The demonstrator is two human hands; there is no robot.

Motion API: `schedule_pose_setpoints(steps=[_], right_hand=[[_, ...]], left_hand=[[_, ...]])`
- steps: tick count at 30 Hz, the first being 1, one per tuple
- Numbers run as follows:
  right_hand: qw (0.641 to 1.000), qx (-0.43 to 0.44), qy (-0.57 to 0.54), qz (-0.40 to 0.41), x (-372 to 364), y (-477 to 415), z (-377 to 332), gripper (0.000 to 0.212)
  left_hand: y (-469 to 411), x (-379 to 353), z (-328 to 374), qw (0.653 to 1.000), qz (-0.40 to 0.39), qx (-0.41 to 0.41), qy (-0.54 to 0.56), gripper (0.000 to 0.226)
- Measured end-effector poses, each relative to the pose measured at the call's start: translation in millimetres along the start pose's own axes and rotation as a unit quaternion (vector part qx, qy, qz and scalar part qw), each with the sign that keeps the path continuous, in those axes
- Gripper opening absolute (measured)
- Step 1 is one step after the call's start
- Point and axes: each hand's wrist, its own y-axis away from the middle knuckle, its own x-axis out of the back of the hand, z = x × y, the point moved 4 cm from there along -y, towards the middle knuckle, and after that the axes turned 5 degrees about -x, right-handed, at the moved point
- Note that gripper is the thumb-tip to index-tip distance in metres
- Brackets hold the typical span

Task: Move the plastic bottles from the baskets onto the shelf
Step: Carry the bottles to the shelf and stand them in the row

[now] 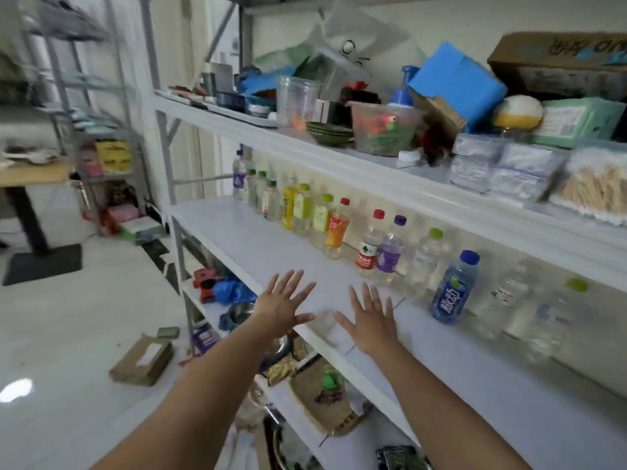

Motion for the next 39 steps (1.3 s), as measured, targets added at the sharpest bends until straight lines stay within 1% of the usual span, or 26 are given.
schedule_pose_setpoints(steps=[3, 4, 7, 11, 14, 17, 21, 27, 31, 35, 38, 39], right_hand=[[0.998, 0.059, -0.004, -0.002, 2.0, -1.3, -98.9, 0.102], [0.997, 0.079, -0.002, -0.004, 3.1, -1.1, -132.1, 0.103], [0.989, 0.147, -0.002, -0.005, 4.9, 1.9, -228.0, 0.08], [0.97, 0.242, 0.004, -0.009, 6.7, 16.1, -341.4, 0.076], [0.955, 0.297, 0.004, -0.008, 5.6, 33.5, -407.8, 0.076], [0.939, 0.344, 0.003, -0.014, 1.9, 50.6, -462.5, 0.077], [0.914, 0.405, 0.0, -0.01, 0.8, 65.1, -524.3, 0.076], [0.881, 0.472, -0.003, -0.007, -5.2, 79.6, -611.4, 0.078], [0.858, 0.513, -0.006, -0.006, -12.7, 83.9, -672.0, 0.086], [0.833, 0.553, -0.007, -0.003, -19.4, 75.0, -733.1, 0.078], [0.818, 0.575, -0.014, -0.005, -20.1, 63.2, -774.5, 0.086], [0.813, 0.582, -0.015, -0.006, -18.9, 57.1, -788.4, 0.085]], left_hand=[[54.4, -9.4, -77.2, 0.998, -0.001, 0.065, 0.011, 0.072], [73.8, -11.3, -102.5, 0.996, 0.002, 0.086, 0.015, 0.073], [138.0, -19.1, -173.6, 0.986, 0.013, 0.164, 0.03, 0.073], [229.0, -34.5, -246.3, 0.965, -0.003, 0.26, 0.038, 0.073], [289.2, -49.2, -280.5, 0.945, -0.015, 0.324, 0.036, 0.074], [337.9, -62.4, -304.5, 0.924, -0.024, 0.379, 0.028, 0.076], [388.1, -71.9, -332.3, 0.896, -0.016, 0.443, 0.02, 0.076], [453.1, -81.0, -367.6, 0.85, -0.025, 0.526, 0.013, 0.076], [485.3, -87.7, -397.8, 0.82, -0.041, 0.57, 0.006, 0.077], [505.3, -99.5, -437.9, 0.795, -0.059, 0.604, 0.002, 0.077], [511.2, -104.0, -473.5, 0.778, -0.066, 0.625, -0.001, 0.077], [512.1, -103.8, -486.9, 0.773, -0.062, 0.631, 0.001, 0.077]])
